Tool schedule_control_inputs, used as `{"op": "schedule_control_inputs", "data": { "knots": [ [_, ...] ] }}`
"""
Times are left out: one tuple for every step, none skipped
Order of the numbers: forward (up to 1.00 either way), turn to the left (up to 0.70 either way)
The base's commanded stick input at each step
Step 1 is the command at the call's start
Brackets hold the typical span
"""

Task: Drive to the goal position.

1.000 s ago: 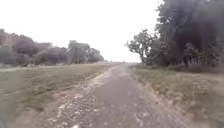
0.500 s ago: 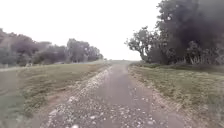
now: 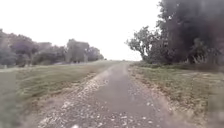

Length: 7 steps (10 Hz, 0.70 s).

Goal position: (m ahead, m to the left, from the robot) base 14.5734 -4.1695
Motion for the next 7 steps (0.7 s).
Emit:
{"op": "schedule_control_inputs", "data": {
  "knots": [
    [0.45,0.0],
    [0.45,0.0],
    [0.45,0.0],
    [0.45,0.0],
    [0.45,-0.05],
    [0.45,-0.16],
    [0.45,-0.24]
  ]
}}
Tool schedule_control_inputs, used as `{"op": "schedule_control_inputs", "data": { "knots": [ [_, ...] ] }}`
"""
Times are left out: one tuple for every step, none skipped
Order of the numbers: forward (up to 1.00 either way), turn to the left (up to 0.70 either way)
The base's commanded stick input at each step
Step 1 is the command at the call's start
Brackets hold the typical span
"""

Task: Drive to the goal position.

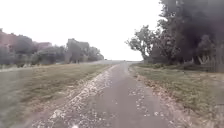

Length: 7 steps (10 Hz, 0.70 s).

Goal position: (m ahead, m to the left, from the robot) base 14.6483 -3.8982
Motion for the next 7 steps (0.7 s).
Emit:
{"op": "schedule_control_inputs", "data": {
  "knots": [
    [0.45,-0.27],
    [0.45,-0.27],
    [0.45,-0.27],
    [0.45,-0.27],
    [0.45,-0.27],
    [0.45,-0.27],
    [0.45,-0.16]
  ]
}}
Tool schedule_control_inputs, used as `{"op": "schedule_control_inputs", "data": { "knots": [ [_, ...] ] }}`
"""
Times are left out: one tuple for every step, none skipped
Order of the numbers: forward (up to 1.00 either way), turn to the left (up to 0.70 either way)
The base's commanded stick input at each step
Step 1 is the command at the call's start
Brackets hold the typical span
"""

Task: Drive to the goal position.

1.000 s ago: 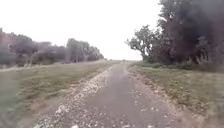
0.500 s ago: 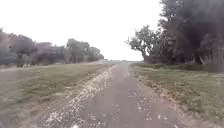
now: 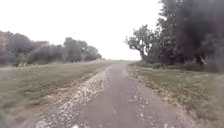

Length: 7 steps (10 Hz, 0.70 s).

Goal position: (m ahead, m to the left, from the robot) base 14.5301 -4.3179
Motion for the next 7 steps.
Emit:
{"op": "schedule_control_inputs", "data": {
  "knots": [
    [0.45,0.0],
    [0.45,0.0],
    [0.45,0.0],
    [0.45,0.0],
    [0.45,0.0],
    [0.45,0.0],
    [0.45,0.0]
  ]
}}
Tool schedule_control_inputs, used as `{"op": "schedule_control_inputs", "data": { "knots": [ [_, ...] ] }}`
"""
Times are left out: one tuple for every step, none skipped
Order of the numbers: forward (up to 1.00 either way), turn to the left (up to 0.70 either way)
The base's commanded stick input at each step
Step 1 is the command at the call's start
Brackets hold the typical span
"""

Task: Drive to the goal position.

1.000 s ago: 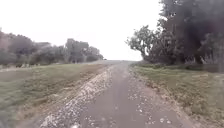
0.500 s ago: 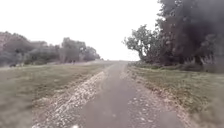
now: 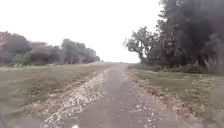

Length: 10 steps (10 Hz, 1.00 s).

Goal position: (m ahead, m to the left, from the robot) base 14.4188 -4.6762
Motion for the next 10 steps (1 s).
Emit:
{"op": "schedule_control_inputs", "data": {
  "knots": [
    [0.45,0.0],
    [0.45,0.0],
    [0.45,0.0],
    [0.45,0.0],
    [0.45,0.0],
    [0.45,0.0],
    [0.45,0.0],
    [0.45,0.0],
    [0.45,0.0],
    [0.45,0.0]
  ]
}}
